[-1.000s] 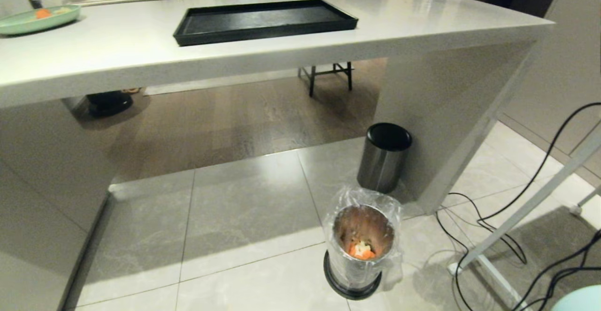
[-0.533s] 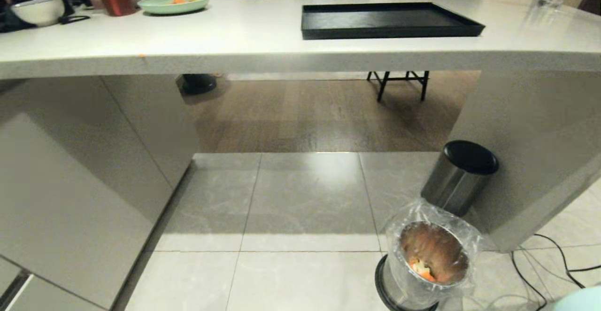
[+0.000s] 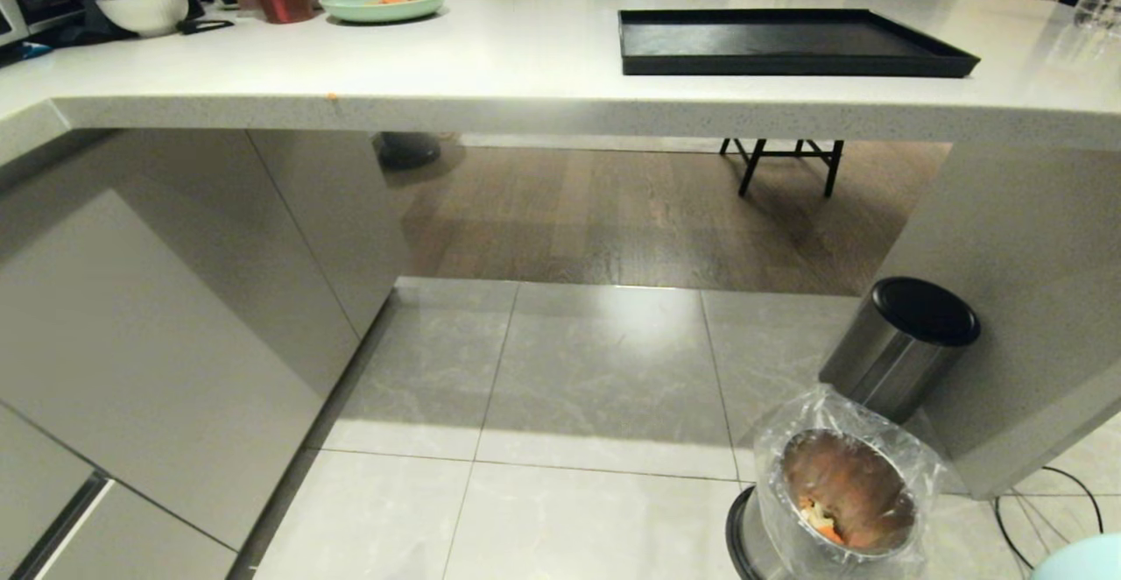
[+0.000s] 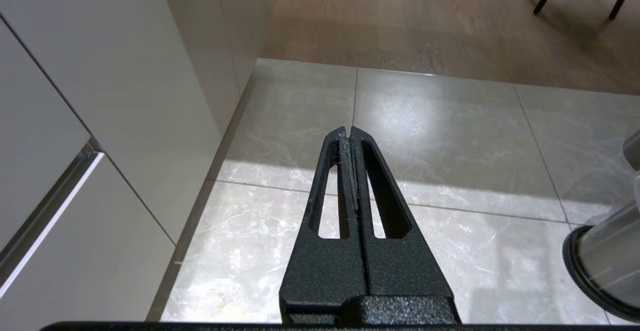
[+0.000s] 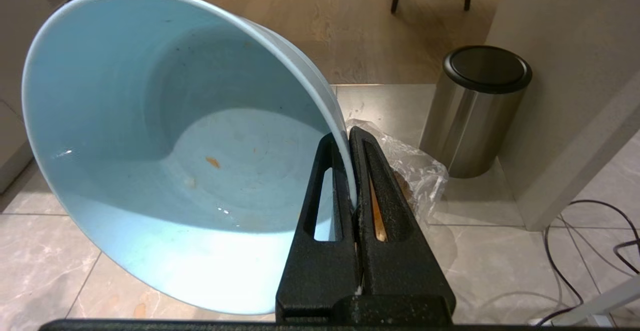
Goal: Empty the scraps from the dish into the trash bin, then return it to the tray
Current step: Put the bowl back to the table
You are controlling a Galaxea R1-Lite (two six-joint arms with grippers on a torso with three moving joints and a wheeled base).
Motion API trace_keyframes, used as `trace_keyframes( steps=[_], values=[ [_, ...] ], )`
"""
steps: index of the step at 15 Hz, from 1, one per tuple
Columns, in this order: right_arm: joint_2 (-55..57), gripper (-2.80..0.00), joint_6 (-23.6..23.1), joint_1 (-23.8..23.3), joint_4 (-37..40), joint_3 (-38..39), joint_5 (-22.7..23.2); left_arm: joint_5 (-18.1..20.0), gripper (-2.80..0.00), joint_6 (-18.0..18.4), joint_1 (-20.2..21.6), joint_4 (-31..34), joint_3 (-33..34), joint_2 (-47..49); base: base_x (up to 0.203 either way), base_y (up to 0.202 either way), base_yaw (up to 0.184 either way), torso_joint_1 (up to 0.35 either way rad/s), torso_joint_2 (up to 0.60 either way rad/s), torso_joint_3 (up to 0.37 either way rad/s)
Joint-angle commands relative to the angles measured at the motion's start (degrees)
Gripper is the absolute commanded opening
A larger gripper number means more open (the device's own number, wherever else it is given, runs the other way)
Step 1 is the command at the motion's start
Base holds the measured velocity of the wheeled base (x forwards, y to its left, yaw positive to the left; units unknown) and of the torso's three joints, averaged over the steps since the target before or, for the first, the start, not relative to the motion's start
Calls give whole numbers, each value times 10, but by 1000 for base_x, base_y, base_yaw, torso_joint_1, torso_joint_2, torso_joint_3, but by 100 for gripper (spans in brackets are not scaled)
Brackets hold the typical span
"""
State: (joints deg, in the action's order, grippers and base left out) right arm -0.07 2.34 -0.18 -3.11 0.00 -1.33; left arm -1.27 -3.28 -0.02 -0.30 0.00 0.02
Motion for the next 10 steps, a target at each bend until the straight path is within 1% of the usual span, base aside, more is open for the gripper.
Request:
trace_keyframes(
  steps=[1,10],
  values=[
    [1,-280,0,0,-1,0,0,-1,-280,-1,0,0,0,1,0,0,0,0,0,0],
    [1,-280,0,0,-1,0,0,-1,-280,-1,-1,0,0,1,0,0,0,0,0,0]
  ],
)
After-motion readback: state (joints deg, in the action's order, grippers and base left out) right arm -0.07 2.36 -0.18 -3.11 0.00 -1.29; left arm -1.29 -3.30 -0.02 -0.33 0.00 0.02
